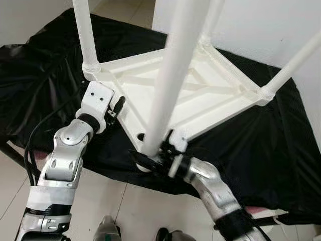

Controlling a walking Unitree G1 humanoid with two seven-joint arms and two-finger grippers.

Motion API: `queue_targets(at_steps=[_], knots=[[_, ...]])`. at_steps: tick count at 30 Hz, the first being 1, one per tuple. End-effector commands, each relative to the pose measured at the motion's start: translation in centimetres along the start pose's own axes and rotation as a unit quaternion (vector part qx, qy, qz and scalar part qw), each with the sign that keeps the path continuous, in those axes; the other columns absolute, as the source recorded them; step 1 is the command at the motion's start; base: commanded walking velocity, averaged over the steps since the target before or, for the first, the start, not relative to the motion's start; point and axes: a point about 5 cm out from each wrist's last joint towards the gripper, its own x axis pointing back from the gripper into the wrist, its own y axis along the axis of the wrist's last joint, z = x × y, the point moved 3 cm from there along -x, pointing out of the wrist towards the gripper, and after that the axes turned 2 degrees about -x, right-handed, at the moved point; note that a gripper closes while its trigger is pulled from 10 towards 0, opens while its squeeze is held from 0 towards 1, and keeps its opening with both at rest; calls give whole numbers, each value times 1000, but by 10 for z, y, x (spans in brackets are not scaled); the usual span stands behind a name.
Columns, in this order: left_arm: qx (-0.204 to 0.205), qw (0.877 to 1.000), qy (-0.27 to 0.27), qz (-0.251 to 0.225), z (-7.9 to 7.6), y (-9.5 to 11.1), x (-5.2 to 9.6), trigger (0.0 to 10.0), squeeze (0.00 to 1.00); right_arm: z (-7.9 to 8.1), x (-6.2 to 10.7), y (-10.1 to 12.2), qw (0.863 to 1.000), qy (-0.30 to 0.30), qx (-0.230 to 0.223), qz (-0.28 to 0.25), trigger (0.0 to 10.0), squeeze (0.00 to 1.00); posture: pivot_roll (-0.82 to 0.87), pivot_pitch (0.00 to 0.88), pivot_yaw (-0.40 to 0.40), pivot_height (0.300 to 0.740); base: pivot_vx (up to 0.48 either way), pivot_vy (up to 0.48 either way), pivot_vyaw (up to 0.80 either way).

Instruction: Building children table

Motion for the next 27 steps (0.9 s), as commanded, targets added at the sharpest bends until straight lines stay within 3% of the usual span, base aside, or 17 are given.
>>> queue_targets(at_steps=[1, 3, 11, 18, 23, 24, 25, 27], knots=[[-1, 1000, -14, 4, -6, -4, 0, 10000, 0, -8, 13, 16, 999, -22, 29, -18, 0, 0, 230, 147, -89, 740, 0, 0, 0], [-4, 1000, -16, 2, -4, -5, -1, 10000, 0, -11, 26, 17, 999, -35, 34, -7, 0, 0, 228, 147, -83, 740, 0, 0, 0], [-9, 1000, -26, -2, -5, -4, -3, 10000, 0, -34, 50, 20, 994, -95, 56, 11, 0, 0, 221, 144, -69, 740, 0, 0, 0], [-12, 999, -34, -5, -8, -4, -4, 10000, 0, -38, 61, 20, 992, -115, 57, 21, 0, 0, 218, 144, -65, 740, 0, 0, 0], [-14, 999, -44, -8, -10, -4, -4, 10000, 0, -40, 81, 16, 988, -134, 61, 45, 0, 0, 209, 142, -55, 740, 0, 0, 0], [-14, 999, -48, -9, -11, -4, -5, 10000, 0, -43, 87, 15, 986, -142, 65, 53, 8392, 0, 202, 140, -49, 740, 0, 0, 0], [-15, 999, -51, -9, -12, -4, -6, 10000, 0, -45, 90, 15, 984, -152, 70, 57, 10000, 0, 198, 139, -46, 740, 0, 0, 0], [-15, 998, -56, -9, -14, -5, -8, 10000, 0, -45, 88, 18, 985, -154, 60, 45, 10000, 0, 193, 136, -42, 740, 0, 0, 0]])
